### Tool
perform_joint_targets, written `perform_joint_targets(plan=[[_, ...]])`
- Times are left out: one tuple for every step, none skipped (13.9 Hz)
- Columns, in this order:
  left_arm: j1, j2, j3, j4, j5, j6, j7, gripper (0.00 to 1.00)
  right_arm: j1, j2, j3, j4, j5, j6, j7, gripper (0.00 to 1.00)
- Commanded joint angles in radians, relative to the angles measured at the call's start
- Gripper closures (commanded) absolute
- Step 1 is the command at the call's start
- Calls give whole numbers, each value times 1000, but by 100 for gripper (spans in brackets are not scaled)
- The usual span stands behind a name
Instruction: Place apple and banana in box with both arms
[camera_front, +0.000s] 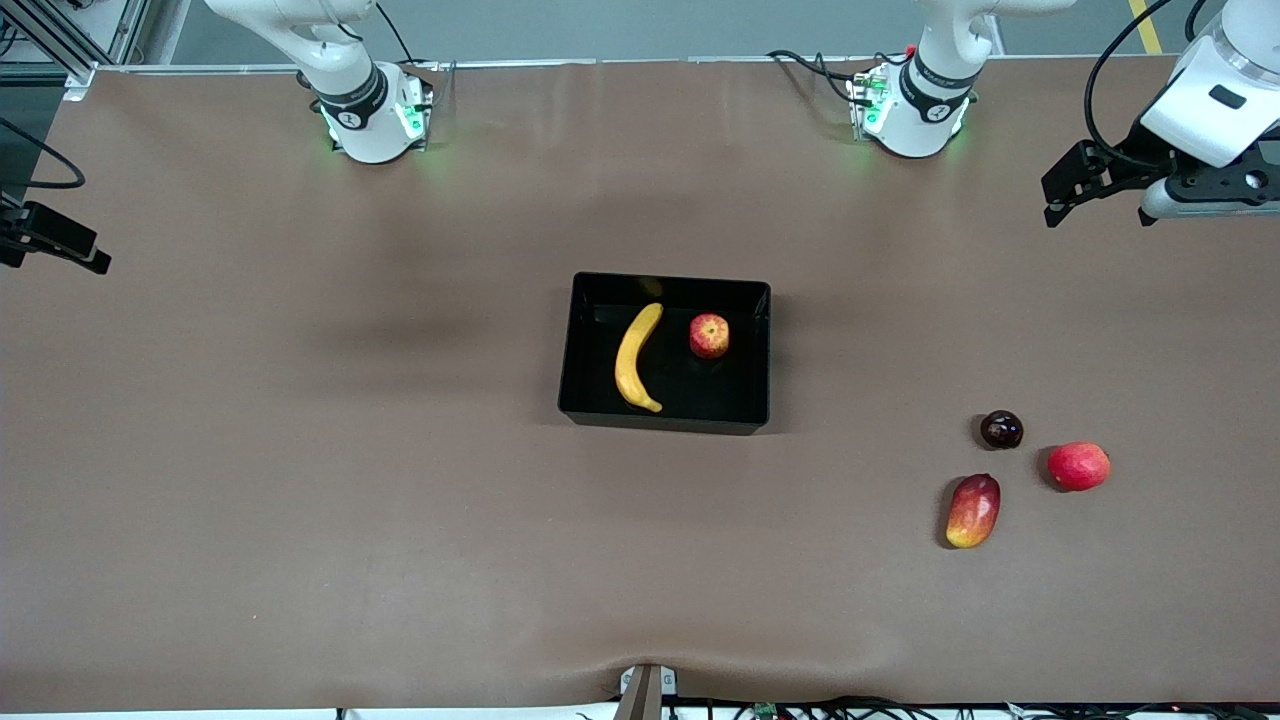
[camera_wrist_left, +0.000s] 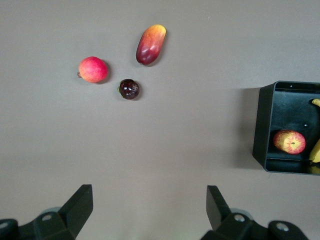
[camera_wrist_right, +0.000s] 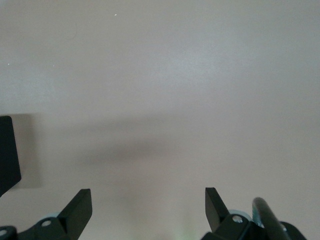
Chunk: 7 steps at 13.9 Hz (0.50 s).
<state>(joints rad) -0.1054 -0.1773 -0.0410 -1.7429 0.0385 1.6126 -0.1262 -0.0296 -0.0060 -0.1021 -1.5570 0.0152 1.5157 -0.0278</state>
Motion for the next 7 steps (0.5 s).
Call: perform_joint_targets(plan=[[3,-18,12,-7,-17,7,-12,0,-15,11,12,23,-1,-15,-9,0],[3,-18,19,-7,-16,7,-12,0,-15,9,12,23,-1,-15,-9,0],[3,-16,21,-3,-16,7,-12,0,-15,11,12,23,-1,-15,-9,0],[3,-10,26,3,-16,6,-10,0,-15,11,12,23,-1,-15,-9,0],[3,-4,26,12,-16,4,-10,0,-15,11,12,23,-1,-15,-9,0],[3,4,27,26,-17,4,-10,0,-15,11,12,23,-1,-15,-9,0],[3,18,27,42,-17,4,-7,0,-15,11,12,23,-1,-15,-9,0]])
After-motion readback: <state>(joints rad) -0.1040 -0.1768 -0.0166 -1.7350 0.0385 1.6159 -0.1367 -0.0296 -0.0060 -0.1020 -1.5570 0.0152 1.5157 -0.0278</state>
